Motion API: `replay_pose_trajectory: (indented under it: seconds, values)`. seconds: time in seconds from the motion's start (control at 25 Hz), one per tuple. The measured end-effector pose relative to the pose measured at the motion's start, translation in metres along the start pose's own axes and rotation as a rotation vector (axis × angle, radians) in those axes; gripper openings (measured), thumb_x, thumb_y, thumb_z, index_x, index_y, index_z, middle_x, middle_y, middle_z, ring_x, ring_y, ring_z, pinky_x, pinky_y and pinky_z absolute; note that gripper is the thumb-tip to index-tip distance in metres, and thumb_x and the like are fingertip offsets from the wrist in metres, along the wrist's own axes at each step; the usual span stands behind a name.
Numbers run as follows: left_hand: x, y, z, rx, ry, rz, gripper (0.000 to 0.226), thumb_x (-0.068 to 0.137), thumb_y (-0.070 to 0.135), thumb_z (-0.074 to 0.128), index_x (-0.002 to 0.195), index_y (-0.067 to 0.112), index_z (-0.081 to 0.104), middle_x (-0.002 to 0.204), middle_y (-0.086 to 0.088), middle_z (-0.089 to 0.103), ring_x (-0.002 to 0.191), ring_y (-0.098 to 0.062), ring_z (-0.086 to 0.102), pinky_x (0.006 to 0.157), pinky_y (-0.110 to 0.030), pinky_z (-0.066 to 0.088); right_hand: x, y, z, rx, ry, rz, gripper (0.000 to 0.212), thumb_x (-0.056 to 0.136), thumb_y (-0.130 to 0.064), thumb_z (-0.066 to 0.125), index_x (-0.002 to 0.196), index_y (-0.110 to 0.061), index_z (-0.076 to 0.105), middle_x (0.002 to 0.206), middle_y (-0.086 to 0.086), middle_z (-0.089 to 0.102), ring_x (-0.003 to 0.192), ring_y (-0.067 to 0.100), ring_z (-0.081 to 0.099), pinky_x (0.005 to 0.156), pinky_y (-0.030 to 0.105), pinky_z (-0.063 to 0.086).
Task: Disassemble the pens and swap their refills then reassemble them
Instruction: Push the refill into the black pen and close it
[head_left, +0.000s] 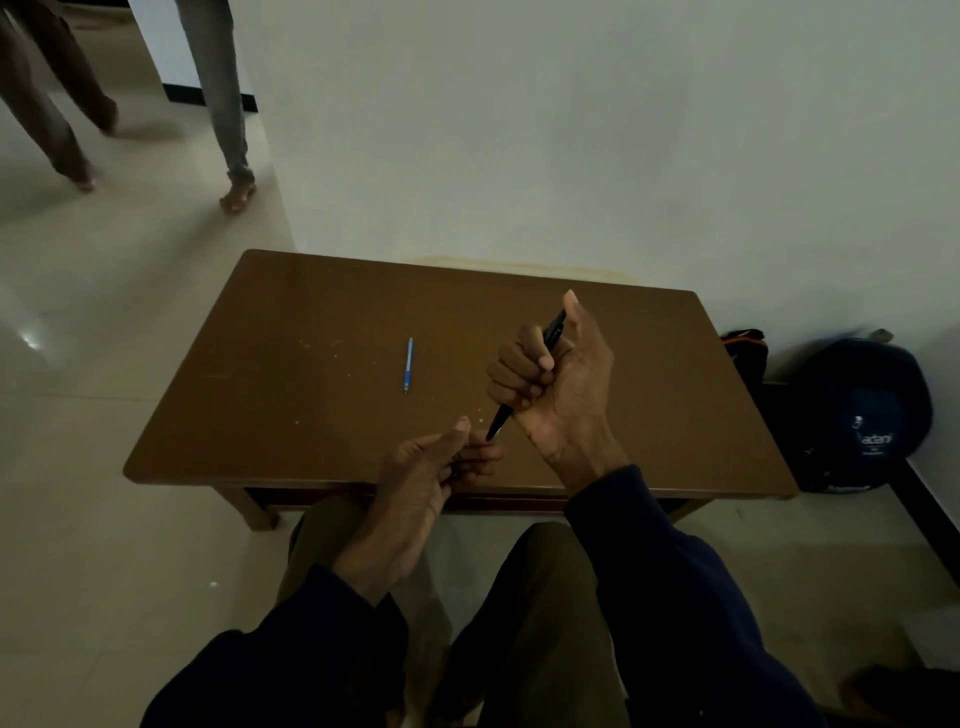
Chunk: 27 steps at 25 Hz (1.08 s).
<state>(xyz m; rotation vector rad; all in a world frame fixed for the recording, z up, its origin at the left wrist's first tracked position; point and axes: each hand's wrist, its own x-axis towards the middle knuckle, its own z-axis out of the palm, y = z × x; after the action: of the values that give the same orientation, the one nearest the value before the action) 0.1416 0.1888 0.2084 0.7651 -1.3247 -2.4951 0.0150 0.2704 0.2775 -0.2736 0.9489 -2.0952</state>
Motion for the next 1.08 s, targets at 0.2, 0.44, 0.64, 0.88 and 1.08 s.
replay_pose_trajectory:
  seconds: [0.2,0.44,0.64,0.88,1.08]
  values:
    - [-0.003,0.005,-0.002,-0.017,-0.009,0.000,0.025,0.082,0.031,0.069,0.083,0.009,0.079,0.093,-0.019,0.078,0.075,-0.019,0.074,0.065,-0.021,0.057,0.003,0.001,0.001,0.021,0.001,0.013,0.059,0.100,-0.049,0.038,0.051,-0.018,0.030,0.050,-0.003,0.012,0.045,0.012,0.008,0.044,0.028,0.010]
    - [-0.004,0.009,-0.008,-0.007,0.000,-0.007,0.028,0.085,0.031,0.067,0.092,0.005,0.076,0.095,-0.018,0.078,0.079,-0.019,0.074,0.071,-0.023,0.057,0.005,0.007,0.006,0.022,-0.001,0.010,0.064,0.100,-0.059,0.039,0.052,-0.019,0.031,0.049,-0.004,0.014,0.047,0.011,0.009,0.045,0.029,0.011]
    - [-0.004,0.013,-0.019,-0.002,0.013,0.001,0.028,0.090,0.031,0.065,0.090,0.006,0.079,0.096,-0.020,0.077,0.080,-0.020,0.075,0.069,-0.023,0.059,0.010,0.012,0.015,0.020,-0.020,0.032,0.058,0.098,-0.050,0.038,0.049,-0.019,0.032,0.049,-0.004,0.013,0.047,0.011,0.007,0.046,0.029,0.009]
    - [-0.004,0.021,-0.022,0.003,0.011,-0.007,0.029,0.088,0.035,0.065,0.084,0.011,0.082,0.097,-0.019,0.078,0.081,-0.019,0.075,0.071,-0.023,0.057,0.014,0.013,0.022,-0.007,-0.022,0.029,0.065,0.100,-0.061,0.039,0.052,-0.017,0.030,0.049,-0.004,0.015,0.048,0.012,0.008,0.048,0.032,0.008]
    - [-0.003,0.025,-0.018,0.010,0.048,-0.021,0.029,0.094,0.030,0.062,0.089,0.006,0.078,0.096,-0.021,0.077,0.079,-0.021,0.074,0.078,-0.030,0.054,0.019,0.010,0.023,0.013,-0.044,0.045,0.058,0.098,-0.050,0.039,0.049,-0.019,0.032,0.048,-0.004,0.014,0.046,0.011,0.009,0.046,0.030,0.009]
